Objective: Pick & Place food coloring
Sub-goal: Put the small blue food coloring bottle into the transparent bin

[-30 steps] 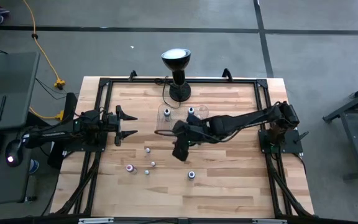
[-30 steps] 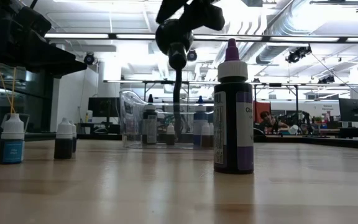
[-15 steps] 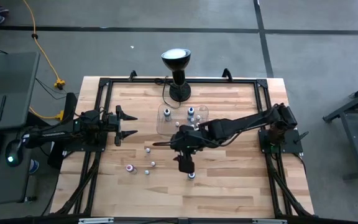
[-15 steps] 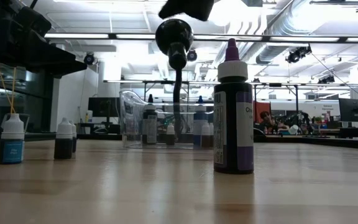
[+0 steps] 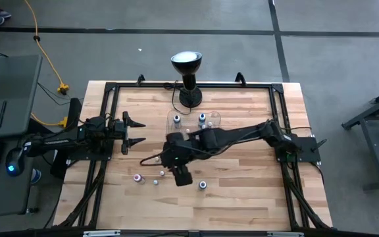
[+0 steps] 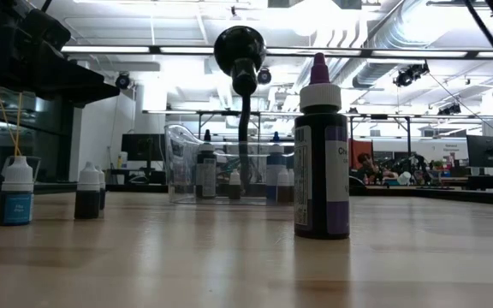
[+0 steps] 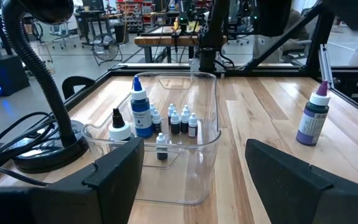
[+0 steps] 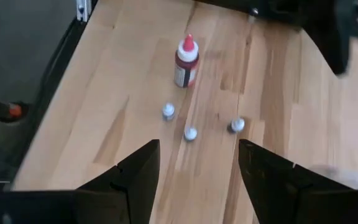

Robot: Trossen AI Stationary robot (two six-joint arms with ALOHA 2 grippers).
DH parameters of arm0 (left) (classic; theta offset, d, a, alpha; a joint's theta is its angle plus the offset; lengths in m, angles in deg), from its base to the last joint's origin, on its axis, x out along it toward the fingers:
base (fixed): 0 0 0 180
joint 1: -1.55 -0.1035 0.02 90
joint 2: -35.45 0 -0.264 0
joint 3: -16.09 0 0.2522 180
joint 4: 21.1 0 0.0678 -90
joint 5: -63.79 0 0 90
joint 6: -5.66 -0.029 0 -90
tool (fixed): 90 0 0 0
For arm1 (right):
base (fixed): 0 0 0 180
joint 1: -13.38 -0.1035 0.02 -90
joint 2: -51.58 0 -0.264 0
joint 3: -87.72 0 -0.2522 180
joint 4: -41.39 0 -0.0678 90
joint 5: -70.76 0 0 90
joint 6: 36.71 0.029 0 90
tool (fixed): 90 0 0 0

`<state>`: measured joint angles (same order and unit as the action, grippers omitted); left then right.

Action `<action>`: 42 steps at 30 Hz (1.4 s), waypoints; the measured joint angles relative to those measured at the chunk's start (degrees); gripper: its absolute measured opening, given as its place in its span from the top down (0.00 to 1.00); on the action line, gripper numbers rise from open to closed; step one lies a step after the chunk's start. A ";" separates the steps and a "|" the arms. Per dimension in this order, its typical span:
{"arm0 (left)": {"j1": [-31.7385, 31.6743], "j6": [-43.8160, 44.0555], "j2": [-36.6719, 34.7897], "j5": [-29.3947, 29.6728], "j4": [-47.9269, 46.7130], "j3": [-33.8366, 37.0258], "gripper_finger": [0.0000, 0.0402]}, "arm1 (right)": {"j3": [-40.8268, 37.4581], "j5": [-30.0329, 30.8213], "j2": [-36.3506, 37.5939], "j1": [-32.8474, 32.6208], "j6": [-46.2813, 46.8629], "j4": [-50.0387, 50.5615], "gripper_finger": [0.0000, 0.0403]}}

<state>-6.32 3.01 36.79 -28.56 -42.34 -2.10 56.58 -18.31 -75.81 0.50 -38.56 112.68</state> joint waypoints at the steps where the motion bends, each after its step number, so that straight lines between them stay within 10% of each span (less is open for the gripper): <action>1: -0.01 0.00 0.00 0.00 0.00 0.00 0.31 | -0.71 -0.09 -0.37 0.00 -1.10 -1.67 0.49; 26: 0.01 -0.02 0.00 0.00 0.00 0.00 0.31 | -28.96 1.49 -0.93 -1.92 -7.25 -37.77 0.49; 42: 0.01 -0.02 0.02 -0.01 0.00 0.02 0.31 | -13.35 -0.36 -10.99 -1.93 -5.66 -31.68 0.49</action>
<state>-6.31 2.99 36.81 -28.57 -42.34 -2.08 43.23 -18.67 -86.79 -1.44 -44.22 80.99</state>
